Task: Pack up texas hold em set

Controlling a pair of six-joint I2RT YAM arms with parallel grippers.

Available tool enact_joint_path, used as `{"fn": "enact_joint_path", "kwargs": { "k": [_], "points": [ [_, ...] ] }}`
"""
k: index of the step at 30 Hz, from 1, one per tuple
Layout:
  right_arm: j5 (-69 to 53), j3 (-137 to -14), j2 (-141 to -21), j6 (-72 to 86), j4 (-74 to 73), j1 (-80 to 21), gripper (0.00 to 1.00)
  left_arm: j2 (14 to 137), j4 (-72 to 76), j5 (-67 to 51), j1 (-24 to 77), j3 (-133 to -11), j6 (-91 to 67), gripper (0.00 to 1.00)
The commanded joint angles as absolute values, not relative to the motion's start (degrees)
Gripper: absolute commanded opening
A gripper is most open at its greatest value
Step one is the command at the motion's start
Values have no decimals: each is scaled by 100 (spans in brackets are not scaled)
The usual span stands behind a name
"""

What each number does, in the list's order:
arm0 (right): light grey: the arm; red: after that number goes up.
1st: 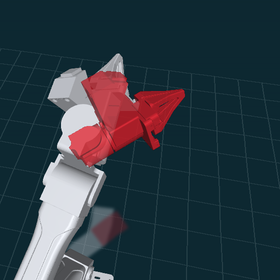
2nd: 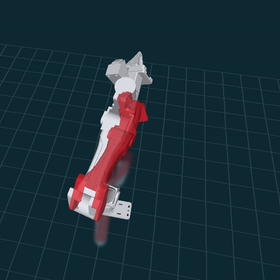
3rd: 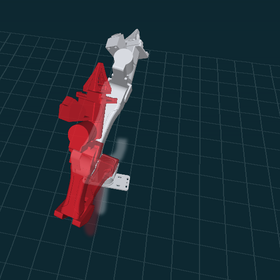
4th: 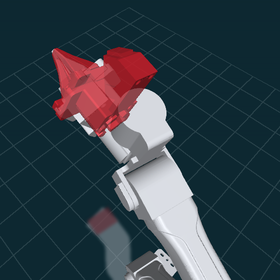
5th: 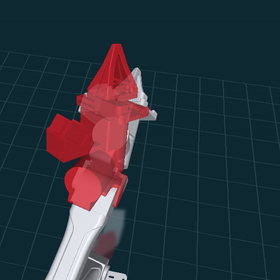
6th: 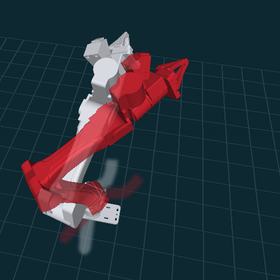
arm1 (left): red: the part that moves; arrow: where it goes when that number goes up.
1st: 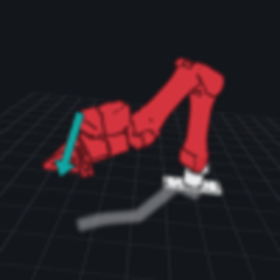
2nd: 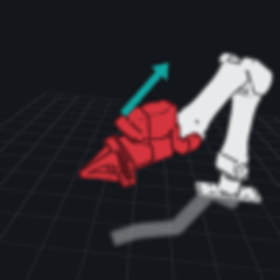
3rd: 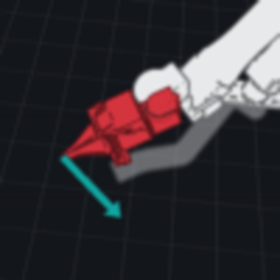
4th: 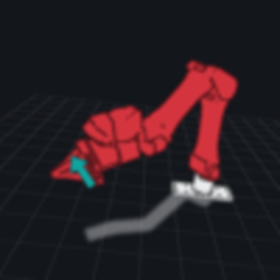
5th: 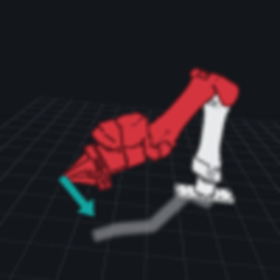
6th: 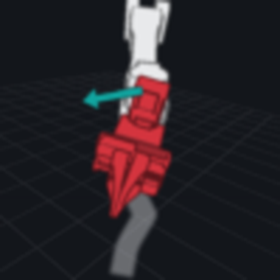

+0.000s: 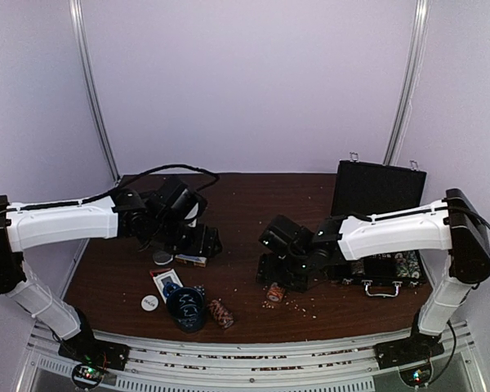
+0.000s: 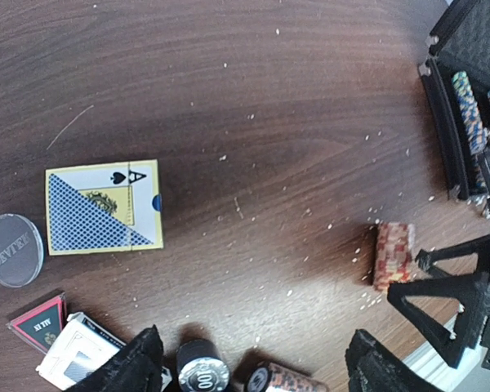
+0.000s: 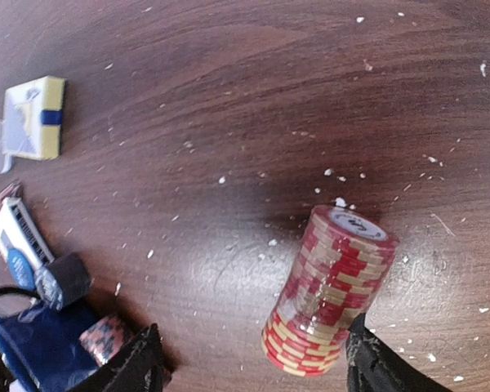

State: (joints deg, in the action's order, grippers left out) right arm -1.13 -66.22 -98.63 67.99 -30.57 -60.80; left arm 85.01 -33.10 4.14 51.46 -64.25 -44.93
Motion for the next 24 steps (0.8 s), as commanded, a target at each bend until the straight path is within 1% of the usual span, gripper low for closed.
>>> {"fn": "enact_joint_path", "kwargs": {
  "k": [1, 4, 9, 15, 24],
  "points": [
    [731, -7283, -10396, 7162, -4357, -6238, 74, 8270, -3243, 352, 5086, -6267, -4166, 80],
    [815, -7580, -10697, 7220, -4563, -6267, 71, 8206, -3180, 290, 4998, -6179, -4086, 80],
    [1032, -7939, -10960, 7291, -4952, -6288, 71, 8049, -3094, 165, 4780, -5983, -3951, 81],
    [1149, -8212, -11208, 7291, -5194, -6286, 68, 7877, -2934, -77, 4478, -5680, -3836, 81],
    [1093, -8247, -11376, 7259, -5159, -6259, 64, 7955, -2850, -252, 4258, -5690, -3612, 81]
  ]
}}
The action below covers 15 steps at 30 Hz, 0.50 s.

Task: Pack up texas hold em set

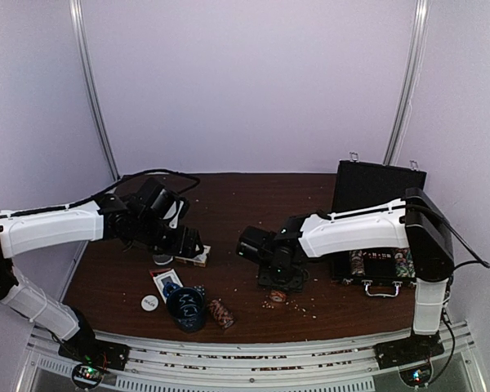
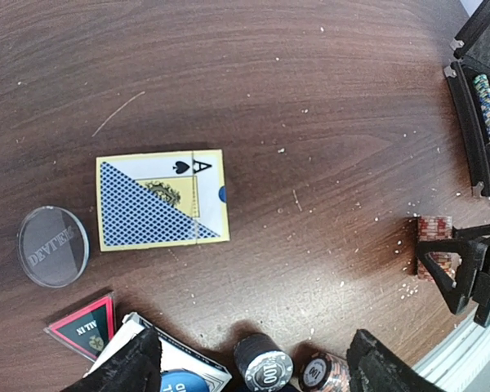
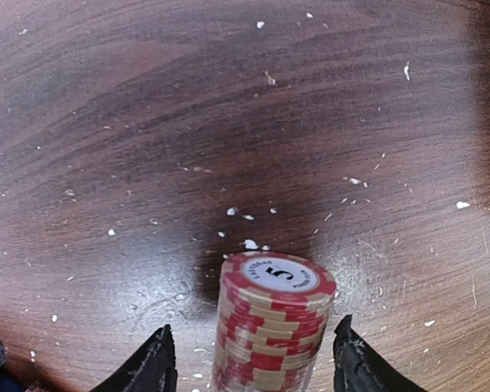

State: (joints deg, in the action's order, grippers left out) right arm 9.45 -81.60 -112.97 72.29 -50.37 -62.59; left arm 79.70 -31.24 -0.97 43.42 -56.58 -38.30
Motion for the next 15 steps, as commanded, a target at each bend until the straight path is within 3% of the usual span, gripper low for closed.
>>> {"fn": "enact_joint_path", "kwargs": {
  "k": [1, 15],
  "points": [
    [1090, -8238, -11388, 7254, -5141, -6251, 63, 7981, -2846, -264, 4247, -5709, -3591, 81],
    [876, -7708, -11233, 7141, -4426, -6154, 56, 8129, -2779, -384, 4154, -5787, -3458, 81]
  ]
}}
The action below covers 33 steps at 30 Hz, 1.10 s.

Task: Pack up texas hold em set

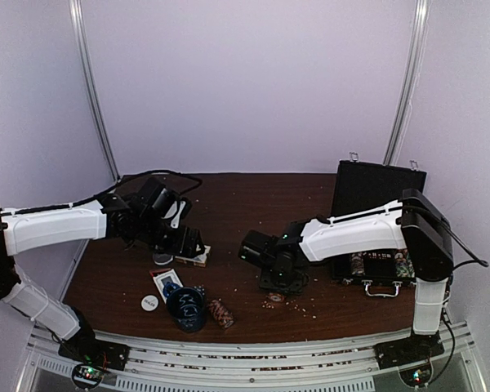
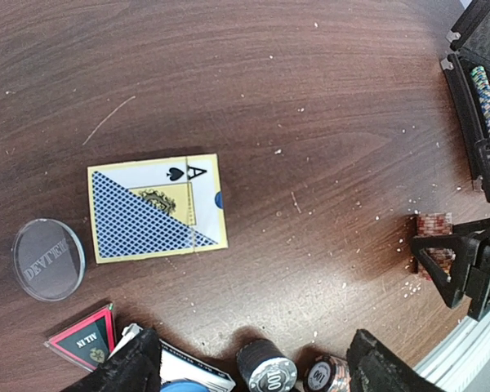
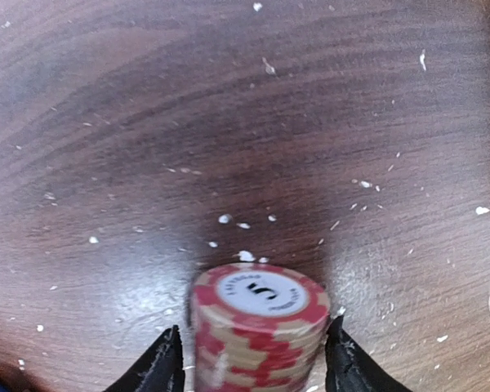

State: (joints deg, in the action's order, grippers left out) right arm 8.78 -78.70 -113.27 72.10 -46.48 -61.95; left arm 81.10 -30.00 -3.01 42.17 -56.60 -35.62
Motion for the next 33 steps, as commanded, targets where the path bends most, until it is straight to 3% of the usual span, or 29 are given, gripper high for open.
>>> {"fn": "enact_joint_path", "kwargs": {
  "k": [1, 22, 33],
  "points": [
    [871, -7683, -11238, 7120, -4389, -6144, 55, 8130, -2777, -385, 4153, -5788, -3472, 81],
    [930, -7435, -10807, 6423, -3965, -6053, 35, 8017, -2760, -232, 4140, -5819, -3718, 81],
    [1588, -7383, -9549, 5953, -4572, -5856, 33, 7819, -2768, 55, 4124, -5849, -3936, 81]
  ]
}}
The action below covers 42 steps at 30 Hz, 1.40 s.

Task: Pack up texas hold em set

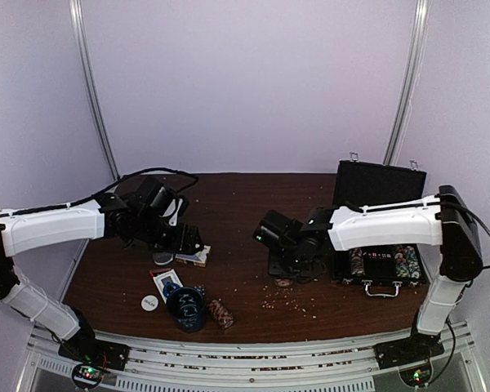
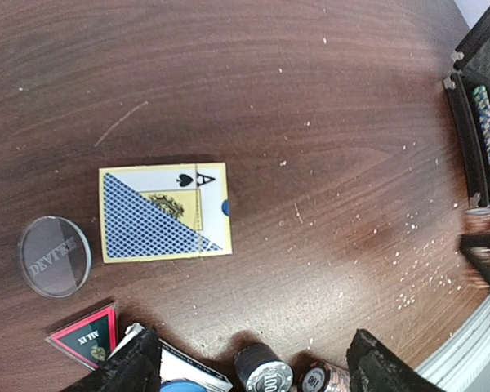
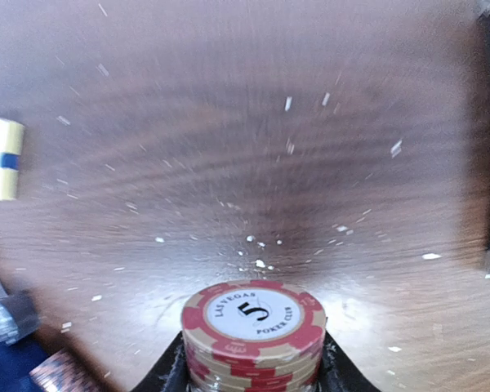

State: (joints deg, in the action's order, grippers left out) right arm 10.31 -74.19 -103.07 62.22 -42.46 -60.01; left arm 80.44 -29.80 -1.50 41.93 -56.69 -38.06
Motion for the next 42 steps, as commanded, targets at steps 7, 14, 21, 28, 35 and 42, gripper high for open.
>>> {"fn": "enact_joint_path", "kwargs": {
  "k": [7, 14, 21, 28, 35, 42],
  "points": [
    [1700, -6481, -8221, 5205, -4962, -4944, 33, 7880, -2750, 236, 4073, -5963, -4060, 81],
    [1082, -5398, -7307, 4297, -4354, -3338, 33, 8004, -2554, 385, 4071, -6113, -4289, 81],
    [902, -5460, -7849, 3661, -4053, -2953, 33, 8072, -2440, 362, 4070, -6030, -4531, 81],
    [766, -5561, -8291, 3339, -3766, -2827, 34, 8095, -2489, 355, 4069, -5980, -4651, 81],
    [188, -5328, -8573, 3386, -3365, -2822, 34, 8116, -2602, 344, 4070, -5986, -4772, 81],
    [141, -5148, -8625, 3218, -3235, -2819, 35, 8180, -2671, 352, 4070, -6002, -4806, 81]
  ]
}}
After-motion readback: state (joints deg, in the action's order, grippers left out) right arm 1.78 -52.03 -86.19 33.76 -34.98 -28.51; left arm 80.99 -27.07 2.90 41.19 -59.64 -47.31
